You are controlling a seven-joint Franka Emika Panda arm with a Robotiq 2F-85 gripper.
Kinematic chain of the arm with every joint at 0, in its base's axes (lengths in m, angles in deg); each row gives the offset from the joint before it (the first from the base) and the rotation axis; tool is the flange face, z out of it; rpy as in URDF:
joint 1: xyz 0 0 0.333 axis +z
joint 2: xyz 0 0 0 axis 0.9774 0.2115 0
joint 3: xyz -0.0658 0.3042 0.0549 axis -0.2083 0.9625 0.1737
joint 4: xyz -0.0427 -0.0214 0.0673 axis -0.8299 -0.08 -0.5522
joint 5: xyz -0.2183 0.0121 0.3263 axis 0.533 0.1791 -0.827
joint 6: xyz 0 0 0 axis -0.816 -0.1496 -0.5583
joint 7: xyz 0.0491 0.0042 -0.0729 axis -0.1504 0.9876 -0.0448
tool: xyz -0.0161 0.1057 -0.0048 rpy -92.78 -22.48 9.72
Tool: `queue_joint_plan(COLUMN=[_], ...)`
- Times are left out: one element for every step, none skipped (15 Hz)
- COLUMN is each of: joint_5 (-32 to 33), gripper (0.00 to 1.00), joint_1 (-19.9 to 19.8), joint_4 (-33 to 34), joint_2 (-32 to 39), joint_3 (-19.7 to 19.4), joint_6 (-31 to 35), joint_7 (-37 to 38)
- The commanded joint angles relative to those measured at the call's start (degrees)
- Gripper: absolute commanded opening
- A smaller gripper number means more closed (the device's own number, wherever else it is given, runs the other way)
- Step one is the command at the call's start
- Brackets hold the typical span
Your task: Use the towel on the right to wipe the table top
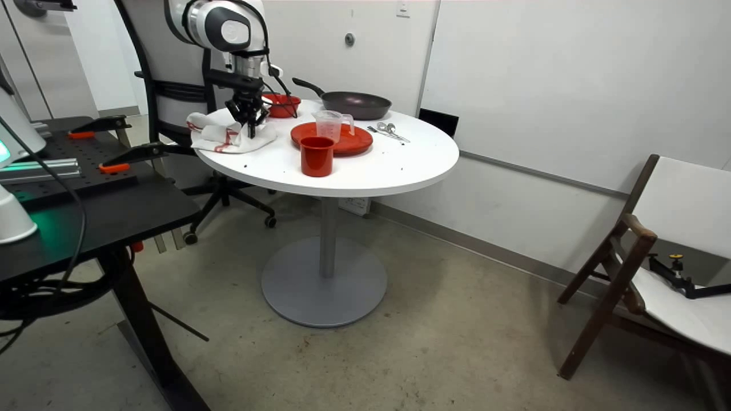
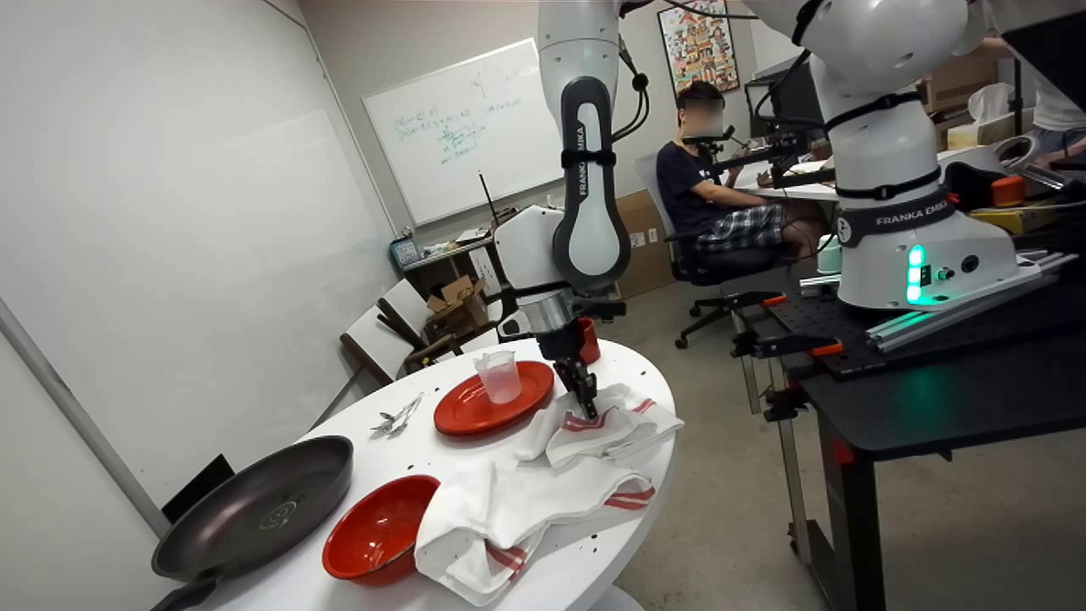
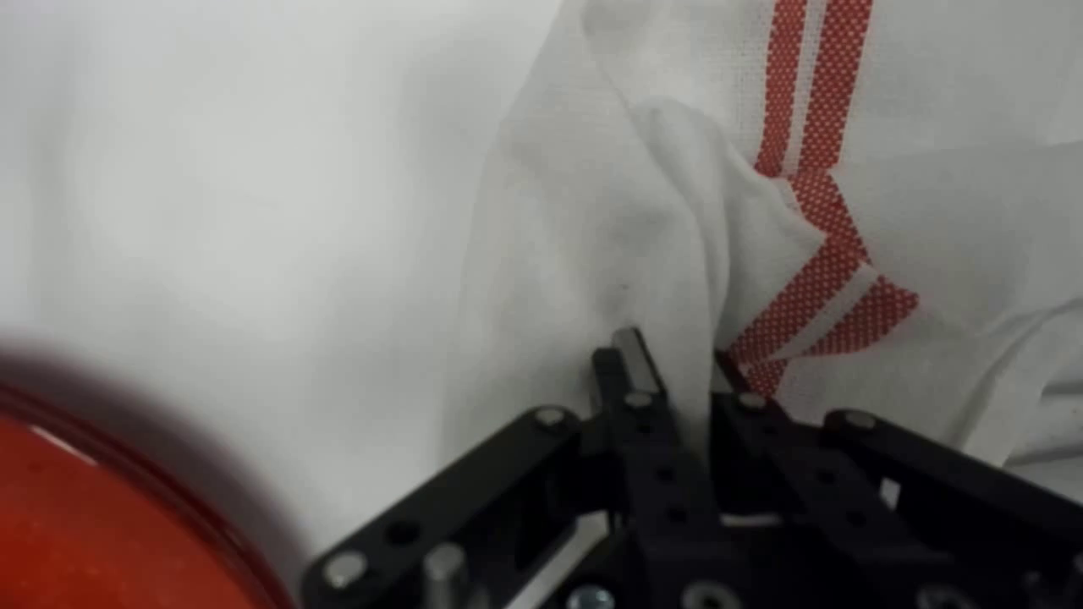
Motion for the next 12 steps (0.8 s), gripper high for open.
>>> queue_joint_plan(joint_5=[-2.52, -2.64, -2.18, -1.72, -1.15, -0.86, -0.83, -1.0, -1.21, -1.57, -1.8, -1.41], gripper=[0.03, 0.03, 0.03, 0.03, 0.03, 0.03, 0.03, 0.03, 0.03, 0.03, 0.03, 0.03], joint_1=[-1.8, -1.81, -1.42, -1.18, -0.85, -0.7, -0.8, -1.03, -1.1, -1.36, -1.36, -0.54], joint_4=[2.7, 3.36, 4.25, 5.0, 5.81, 6.53, 7.46, 8.43, 9.64, 10.83, 12.12, 13.27], joint_2=[1.73, 2.06, 2.48, 2.85, 3.16, 3.47, 3.87, 4.32, 4.72, 5.09, 5.35, 5.48], joint_3=[3.73, 4.2, 4.1, 4.01, 3.62, 3.35, 3.28, 3.47, 3.61, 4.07, 4.3, 3.6], joint_6=[0.45, 0.24, 0.03, 0.0, 0.01, 0.05, 0.12, 0.2, 0.3, 0.37, 0.41, 0.38], joint_7=[-3.91, -4.28, -4.71, -5.22, -5.79, -6.3, -6.77, -7.3, -7.48, -7.73, -7.65, -6.98])
